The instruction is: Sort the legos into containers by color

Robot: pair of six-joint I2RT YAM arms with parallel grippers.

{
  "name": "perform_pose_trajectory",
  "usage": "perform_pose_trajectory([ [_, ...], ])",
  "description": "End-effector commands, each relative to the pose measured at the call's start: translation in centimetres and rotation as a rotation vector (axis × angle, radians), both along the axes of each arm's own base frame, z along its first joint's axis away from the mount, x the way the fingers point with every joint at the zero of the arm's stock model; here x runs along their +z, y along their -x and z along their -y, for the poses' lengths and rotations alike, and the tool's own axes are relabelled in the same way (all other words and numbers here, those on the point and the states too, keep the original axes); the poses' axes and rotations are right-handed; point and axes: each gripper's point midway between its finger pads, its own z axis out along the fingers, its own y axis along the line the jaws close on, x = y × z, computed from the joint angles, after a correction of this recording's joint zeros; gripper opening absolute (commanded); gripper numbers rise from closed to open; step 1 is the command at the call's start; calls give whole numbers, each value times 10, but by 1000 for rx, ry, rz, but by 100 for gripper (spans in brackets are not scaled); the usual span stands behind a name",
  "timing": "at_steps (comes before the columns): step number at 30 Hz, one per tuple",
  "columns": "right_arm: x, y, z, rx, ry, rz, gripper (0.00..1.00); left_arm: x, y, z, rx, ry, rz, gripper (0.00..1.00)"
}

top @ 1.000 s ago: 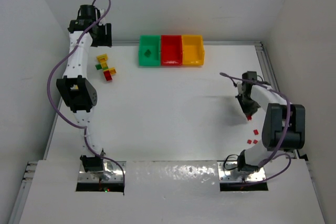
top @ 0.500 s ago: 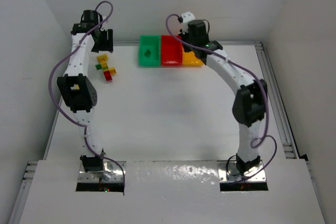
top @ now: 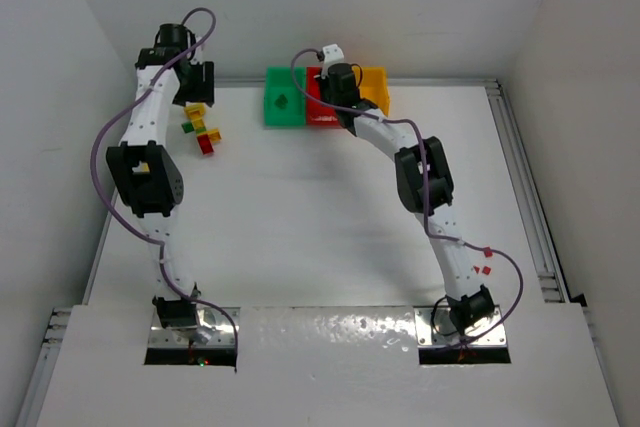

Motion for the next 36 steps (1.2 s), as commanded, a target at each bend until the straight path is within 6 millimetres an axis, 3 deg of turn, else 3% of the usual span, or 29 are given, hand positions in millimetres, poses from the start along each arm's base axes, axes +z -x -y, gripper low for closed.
perform_pose_trajectory([
  [1, 71, -21, 5, -83, -63, 206, 4, 35, 2, -5, 10, -13, 86, 63],
  [4, 59, -19, 7, -69, -29, 182, 17, 35, 1, -5, 10, -11, 86, 64],
  [5, 53, -16, 5, -54, -26, 169, 31, 35, 1, -4, 8, -11, 86, 64],
  [9, 75, -9, -2, -23, -72, 184, 53, 35, -1, -4, 7, -5, 88, 64],
  [12, 93, -5, 0, -11, -70, 208, 60, 35, 0, -3, 4, -4, 87, 63],
  [13, 111, -3, 2, -13, -77, 234, 60, 35, 0, -3, 3, -2, 87, 63],
  [15, 124, 2, 9, -38, -78, 244, 59, 35, 0, -3, 3, -2, 87, 63],
  [16, 155, 9, 18, -74, -101, 272, 58, 37, 0, -2, 1, 0, 90, 63],
  [17, 145, 18, 27, -108, -97, 213, 55, 39, 0, -1, -2, 0, 95, 63],
  [18, 151, 26, 36, -143, -94, 193, 55, 40, 0, -2, -1, 0, 96, 64],
  [19, 156, 50, 61, -217, -57, 128, 52, 42, 0, -1, -2, -1, 101, 63],
  [21, 150, 81, 90, -321, -58, 22, 53, 43, -1, -1, -4, 1, 104, 63],
  [22, 126, 101, 118, -396, -23, -69, 58, 45, -2, -1, -4, 1, 110, 63],
  [23, 125, 140, 145, -452, 7, -178, 60, 45, -4, -1, -6, 3, 114, 63],
  [24, 114, 162, 161, -573, -106, -261, 62, 50, -6, 0, -10, 7, 129, 63],
  [25, 76, 197, 195, -684, -96, -389, 63, 52, -7, -1, -6, 7, 134, 63],
  [26, 74, 241, 215, -777, -147, -485, 63, 52, -8, -1, -7, 7, 136, 63],
  [27, 65, 265, 243, -866, -147, -537, 64, 56, -10, 2, -21, 23, 149, 63],
  [28, 35, 322, 274, -991, -38, -672, 67, 58, -11, 3, -24, 26, 155, 63],
  [29, 40, 350, 292, -1115, -126, -681, 67, 58, -13, 3, -25, 29, 160, 63],
  [30, 34, 375, 324, -1237, -171, -735, 66, 62, -15, 6, -37, 40, 173, 63],
  [31, 13, 418, 336, -1312, -146, -851, 65, 63, -16, 8, -41, 46, 176, 63],
  [32, 8, 438, 345, -1391, -208, -882, 61, 61, -17, 9, -46, 53, 174, 63],
  [33, 13, 451, 350, -1421, -262, -852, 59, 65, -18, 11, -54, 66, 183, 63],
  [34, 2, 467, 358, -1470, -274, -866, 57, 63, -19, 13, -58, 72, 179, 63],
  [36, 1, 480, 364, -1530, -290, -815, 52, 61, -19, 15, -70, 87, 171, 63],
])
